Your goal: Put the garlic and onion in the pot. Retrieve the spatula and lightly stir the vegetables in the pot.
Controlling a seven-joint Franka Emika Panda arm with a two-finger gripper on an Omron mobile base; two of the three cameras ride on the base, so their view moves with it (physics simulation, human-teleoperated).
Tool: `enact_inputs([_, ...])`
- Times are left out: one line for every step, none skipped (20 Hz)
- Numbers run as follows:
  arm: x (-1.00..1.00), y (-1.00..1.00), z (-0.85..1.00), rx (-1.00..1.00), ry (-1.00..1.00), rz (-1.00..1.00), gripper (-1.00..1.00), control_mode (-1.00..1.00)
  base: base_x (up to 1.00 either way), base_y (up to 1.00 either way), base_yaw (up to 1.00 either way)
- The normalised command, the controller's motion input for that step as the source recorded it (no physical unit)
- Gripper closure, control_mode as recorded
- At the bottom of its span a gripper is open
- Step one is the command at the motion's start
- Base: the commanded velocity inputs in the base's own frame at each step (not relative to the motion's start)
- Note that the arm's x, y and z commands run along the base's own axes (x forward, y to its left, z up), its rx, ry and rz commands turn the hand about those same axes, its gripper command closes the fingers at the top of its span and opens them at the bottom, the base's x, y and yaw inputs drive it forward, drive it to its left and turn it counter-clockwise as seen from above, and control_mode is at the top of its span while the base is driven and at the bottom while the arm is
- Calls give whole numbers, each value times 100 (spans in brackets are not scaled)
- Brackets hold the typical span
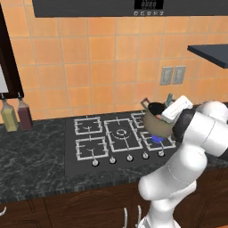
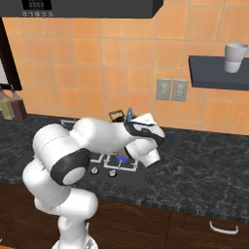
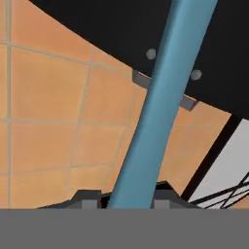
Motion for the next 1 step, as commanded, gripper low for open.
enact_inputs([-64,0,-8,0,0,0,100,-100,0,0,0])
